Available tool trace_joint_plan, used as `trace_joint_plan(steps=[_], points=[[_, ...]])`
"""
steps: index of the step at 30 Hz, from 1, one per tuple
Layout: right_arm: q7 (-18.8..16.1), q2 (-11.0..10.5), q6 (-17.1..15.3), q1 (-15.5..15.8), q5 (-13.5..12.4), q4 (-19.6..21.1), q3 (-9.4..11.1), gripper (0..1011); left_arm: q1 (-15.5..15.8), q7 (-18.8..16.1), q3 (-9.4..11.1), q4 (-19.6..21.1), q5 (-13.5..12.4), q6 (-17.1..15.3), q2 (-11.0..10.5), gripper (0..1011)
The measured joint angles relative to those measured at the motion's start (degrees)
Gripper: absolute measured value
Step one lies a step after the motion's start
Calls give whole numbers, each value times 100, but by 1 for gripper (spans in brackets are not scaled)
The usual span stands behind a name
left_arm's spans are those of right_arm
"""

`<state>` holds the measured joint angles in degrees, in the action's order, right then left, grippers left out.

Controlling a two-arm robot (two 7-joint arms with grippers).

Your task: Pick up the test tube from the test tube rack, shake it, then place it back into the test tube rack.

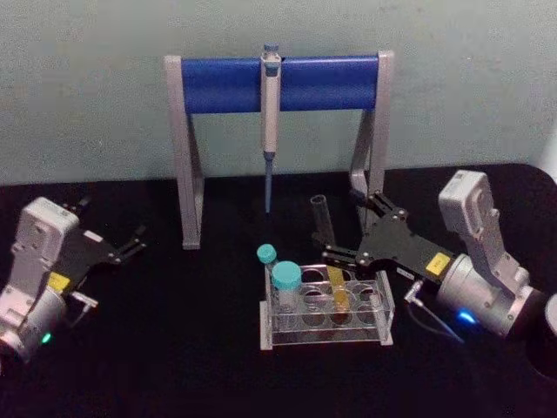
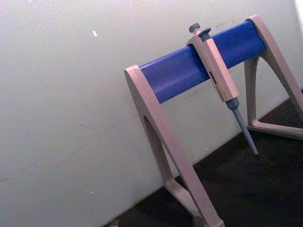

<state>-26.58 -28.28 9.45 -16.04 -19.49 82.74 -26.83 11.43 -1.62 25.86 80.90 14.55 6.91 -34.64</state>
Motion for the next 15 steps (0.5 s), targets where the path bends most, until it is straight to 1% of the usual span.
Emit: trace_joint_plan(steps=[4,5,10,15], points=[[-141,97,-245,-122,-39,-119,-7,1000,0,0,0,0,0,0,0,1001],[-141,97,-245,-122,-39,-119,-7,1000,0,0,0,0,0,0,0,1001],[-312,222,-474,-234,-124,-271,36,1000,0,0,0,0,0,0,0,1001],[-405,274,-605,-287,-186,-328,84,1000,0,0,0,0,0,0,0,1001]])
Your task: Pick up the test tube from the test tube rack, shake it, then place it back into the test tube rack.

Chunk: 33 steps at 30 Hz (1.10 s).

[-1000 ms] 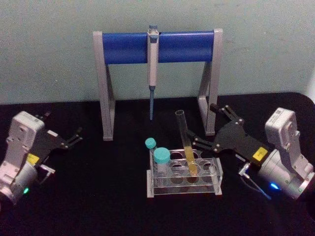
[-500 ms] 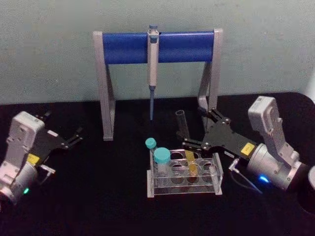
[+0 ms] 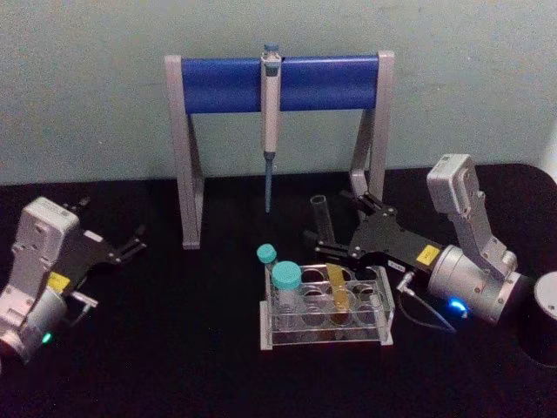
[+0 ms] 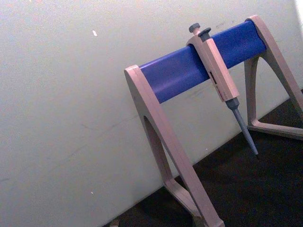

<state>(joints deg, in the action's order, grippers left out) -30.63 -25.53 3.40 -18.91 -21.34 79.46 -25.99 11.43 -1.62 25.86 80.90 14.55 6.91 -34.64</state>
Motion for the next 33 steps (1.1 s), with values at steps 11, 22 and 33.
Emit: trace_joint_plan(steps=[11,22,33], points=[[-118,21,-336,-99,-58,-37,-19,1000,0,0,0,0,0,0,0,1001],[-146,-11,-452,-140,-89,-59,-57,1000,0,0,0,0,0,0,0,1001],[-143,-7,-446,-139,-85,-54,-56,1000,0,0,0,0,0,0,0,1001]])
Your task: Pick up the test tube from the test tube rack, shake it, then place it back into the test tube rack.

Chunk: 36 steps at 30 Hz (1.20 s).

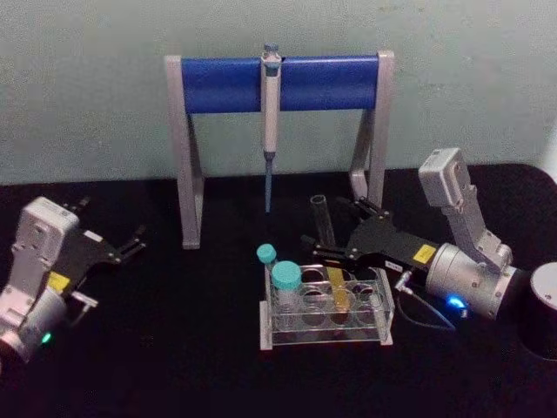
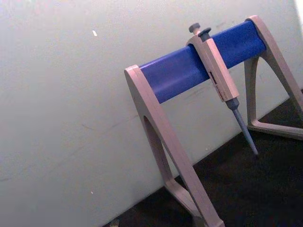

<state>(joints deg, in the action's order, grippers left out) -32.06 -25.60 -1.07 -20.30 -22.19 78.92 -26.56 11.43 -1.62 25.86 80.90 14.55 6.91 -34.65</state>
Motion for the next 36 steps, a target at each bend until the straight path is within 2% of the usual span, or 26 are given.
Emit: trace_joint_plan(steps=[20,28,36], points=[[8,0,10,7,2,3,6,983,0,0,0,0,0,0,0,1001],[8,0,11,7,3,3,6,788,0,0,0,0,0,0,0,1001],[8,0,11,8,3,3,6,531,0,0,0,0,0,0,0,1001]])
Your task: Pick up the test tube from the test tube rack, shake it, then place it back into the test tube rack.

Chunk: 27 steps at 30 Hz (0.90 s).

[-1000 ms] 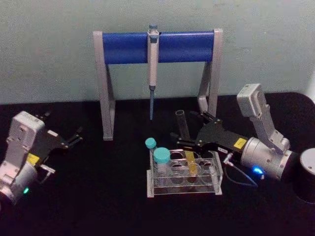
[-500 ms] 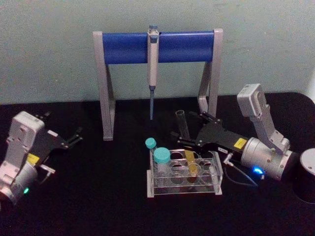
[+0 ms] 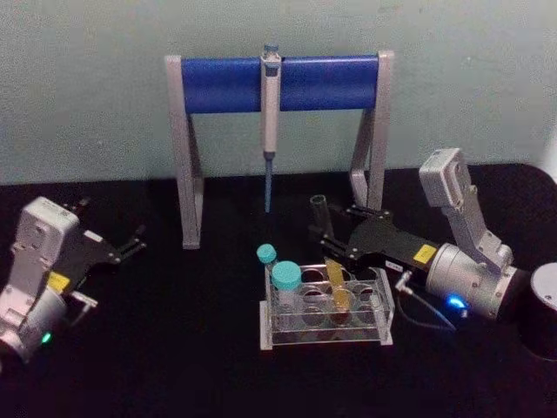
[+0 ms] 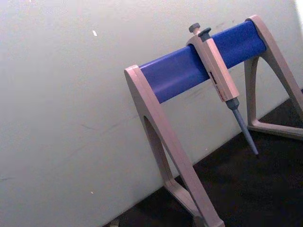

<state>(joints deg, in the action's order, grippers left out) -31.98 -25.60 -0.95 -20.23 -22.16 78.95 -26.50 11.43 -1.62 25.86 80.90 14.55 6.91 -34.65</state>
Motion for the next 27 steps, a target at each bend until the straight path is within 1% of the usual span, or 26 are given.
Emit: trace_joint_plan(steps=[3,4,5,6,7,8,10,27], points=[[0,0,0,0,0,0,0,426,0,0,0,0,0,0,0,1001],[0,0,0,0,0,0,0,412,0,0,0,0,0,0,0,1001],[0,0,0,0,0,0,0,367,0,0,0,0,0,0,0,1001],[0,0,0,0,0,0,0,353,0,0,0,0,0,0,0,1001],[0,0,0,0,0,0,0,282,0,0,0,0,0,0,0,1001],[-1,0,0,0,-2,0,0,282,0,0,0,0,0,0,0,1001],[-1,0,1,0,-3,1,0,232,0,0,0,0,0,0,0,1001],[-1,0,0,0,-4,0,0,232,0,0,0,0,0,0,0,1001]])
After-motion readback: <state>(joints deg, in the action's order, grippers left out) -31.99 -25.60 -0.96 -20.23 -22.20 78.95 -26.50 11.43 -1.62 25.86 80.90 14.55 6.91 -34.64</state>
